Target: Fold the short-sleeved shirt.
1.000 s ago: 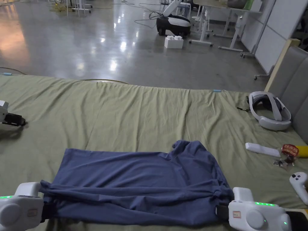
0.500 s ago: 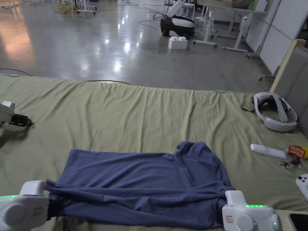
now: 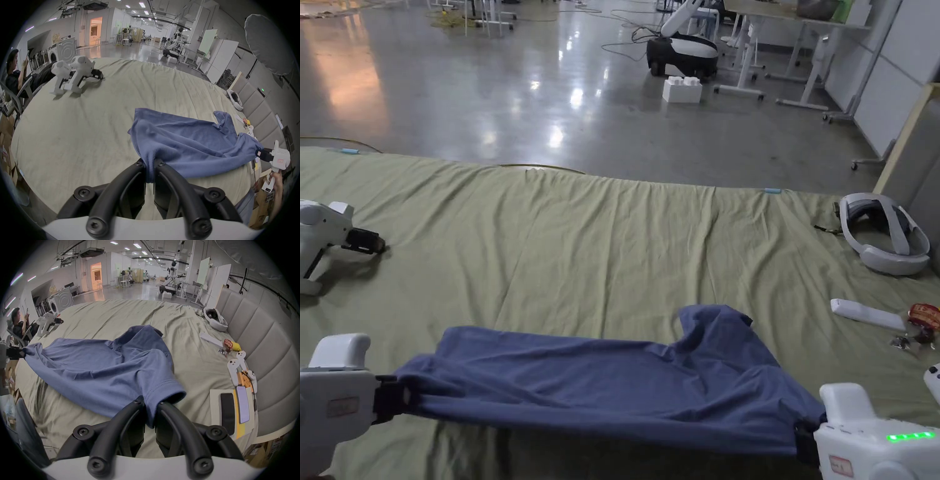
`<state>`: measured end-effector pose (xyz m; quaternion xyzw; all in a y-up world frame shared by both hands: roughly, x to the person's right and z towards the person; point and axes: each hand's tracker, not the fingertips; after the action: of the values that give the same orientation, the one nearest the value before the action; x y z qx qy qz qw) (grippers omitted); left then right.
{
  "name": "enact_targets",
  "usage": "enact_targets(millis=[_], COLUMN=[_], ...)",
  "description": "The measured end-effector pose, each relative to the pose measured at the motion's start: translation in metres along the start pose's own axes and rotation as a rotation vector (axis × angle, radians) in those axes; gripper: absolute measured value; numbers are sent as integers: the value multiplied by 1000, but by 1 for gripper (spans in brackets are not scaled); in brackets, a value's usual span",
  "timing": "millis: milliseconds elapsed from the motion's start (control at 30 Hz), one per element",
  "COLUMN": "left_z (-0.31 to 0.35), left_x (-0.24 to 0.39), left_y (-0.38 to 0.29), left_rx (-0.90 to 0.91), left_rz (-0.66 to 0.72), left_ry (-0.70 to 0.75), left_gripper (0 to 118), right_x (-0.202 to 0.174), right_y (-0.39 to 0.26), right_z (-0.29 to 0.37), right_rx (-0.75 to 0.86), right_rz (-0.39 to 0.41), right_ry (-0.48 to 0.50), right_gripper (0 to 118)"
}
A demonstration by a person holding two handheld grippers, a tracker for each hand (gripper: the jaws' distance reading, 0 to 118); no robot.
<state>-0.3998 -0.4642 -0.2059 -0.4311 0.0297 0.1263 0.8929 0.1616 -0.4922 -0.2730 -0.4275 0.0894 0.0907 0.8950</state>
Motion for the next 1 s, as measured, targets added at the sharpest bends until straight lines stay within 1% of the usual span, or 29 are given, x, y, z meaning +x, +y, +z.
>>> enact_targets(millis=[67,200,300,400,533,633,667,733,767,800,833,867,933,1000], left_z=[4,7,4,-9,-31,-33,-30,-29,-27,-23,-19,-16,-8,-2], left_x=[-4,-9,-11,-17,-16,-11,-10,-7,-4,-3,-1,2,9,22], left_y=[-17,-58,-85,-107,-127,-119,-115,-108,-104,-101,-96,-90,-79,-64], left_rx=[-26,-84,-126,-172,-229,-230,-222,-216,-209,-189,-161,-124,-51,21], left_rz=[-7,-23,-50,-42,-78,-89,-92,-100,-109,-120,-125,-126,-117,-116], left_ry=[8,25,45,59,79,93,94,104,119,133,127,113,66,43], left_gripper=[10,10,10,10,10,11,12,26,31,39,46,50,51,52], right_x=[-6,-23,-33,-39,-46,-49,-50,-48,-48,-46,-44,-43,-43,-43], right_y=[-17,-56,-84,-103,-116,-112,-110,-104,-99,-94,-88,-80,-64,-46], right_z=[3,1,-5,-18,-30,-28,-25,-20,-14,-6,1,8,20,31], right_rx=[-27,-119,-165,-204,-206,-195,-190,-184,-170,-132,-89,-45,36,136], right_rz=[9,60,70,65,75,73,72,60,51,28,2,-25,-69,-94], right_ry=[1,-18,-26,-33,-49,-56,-58,-73,-80,-80,-74,-65,-40,-25], right_gripper=[13,13,13,13,13,14,17,36,44,57,61,61,61,61])
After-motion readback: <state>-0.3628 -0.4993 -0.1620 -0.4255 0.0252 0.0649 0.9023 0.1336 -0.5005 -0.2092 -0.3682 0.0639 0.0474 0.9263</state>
